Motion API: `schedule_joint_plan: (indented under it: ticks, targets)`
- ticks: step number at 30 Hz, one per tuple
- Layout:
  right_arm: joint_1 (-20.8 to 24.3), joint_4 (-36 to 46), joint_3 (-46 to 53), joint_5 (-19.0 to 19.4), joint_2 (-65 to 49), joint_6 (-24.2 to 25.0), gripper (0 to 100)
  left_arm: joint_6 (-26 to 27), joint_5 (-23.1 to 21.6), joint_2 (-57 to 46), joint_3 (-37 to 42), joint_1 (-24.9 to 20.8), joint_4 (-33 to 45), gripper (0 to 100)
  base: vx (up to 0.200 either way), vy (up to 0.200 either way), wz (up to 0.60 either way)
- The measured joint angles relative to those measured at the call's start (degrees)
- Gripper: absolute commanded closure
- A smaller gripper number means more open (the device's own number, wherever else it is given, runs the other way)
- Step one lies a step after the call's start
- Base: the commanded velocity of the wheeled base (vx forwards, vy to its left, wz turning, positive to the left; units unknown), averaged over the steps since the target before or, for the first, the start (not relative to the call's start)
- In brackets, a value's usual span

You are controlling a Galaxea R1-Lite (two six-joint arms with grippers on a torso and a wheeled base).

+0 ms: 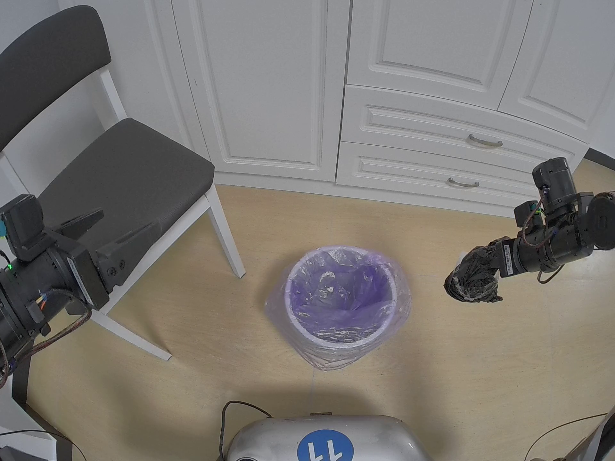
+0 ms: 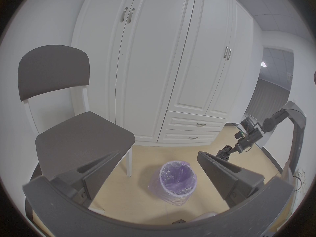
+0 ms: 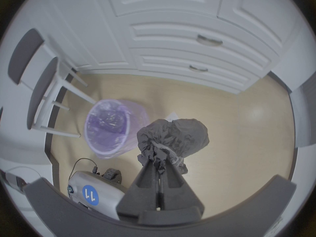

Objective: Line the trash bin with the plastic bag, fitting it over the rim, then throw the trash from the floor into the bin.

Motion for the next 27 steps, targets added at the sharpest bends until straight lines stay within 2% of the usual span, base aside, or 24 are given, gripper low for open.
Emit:
schedule_joint_plan:
  ticks: [13,20,27]
  targets:
    - [20.3,-16.3,14.9,-16.0,-11.4,0.0,100,0.2,0.0,-1.3,-0.1,0.0,-0.3,0,0.0,0.0,0.0]
    - [30.4,-19.6,19.6,-22.9,-14.3,0.0,100,0.6,0.0,-2.1,-0.1,0.0,-0.3,0,0.0,0.0,0.0]
    - [40.6,-20.5,22.8,-31.6,-17.8,0.0,100,2.5,0.0,-2.9,-0.1,0.0,-0.3,0,0.0,0.0,0.0]
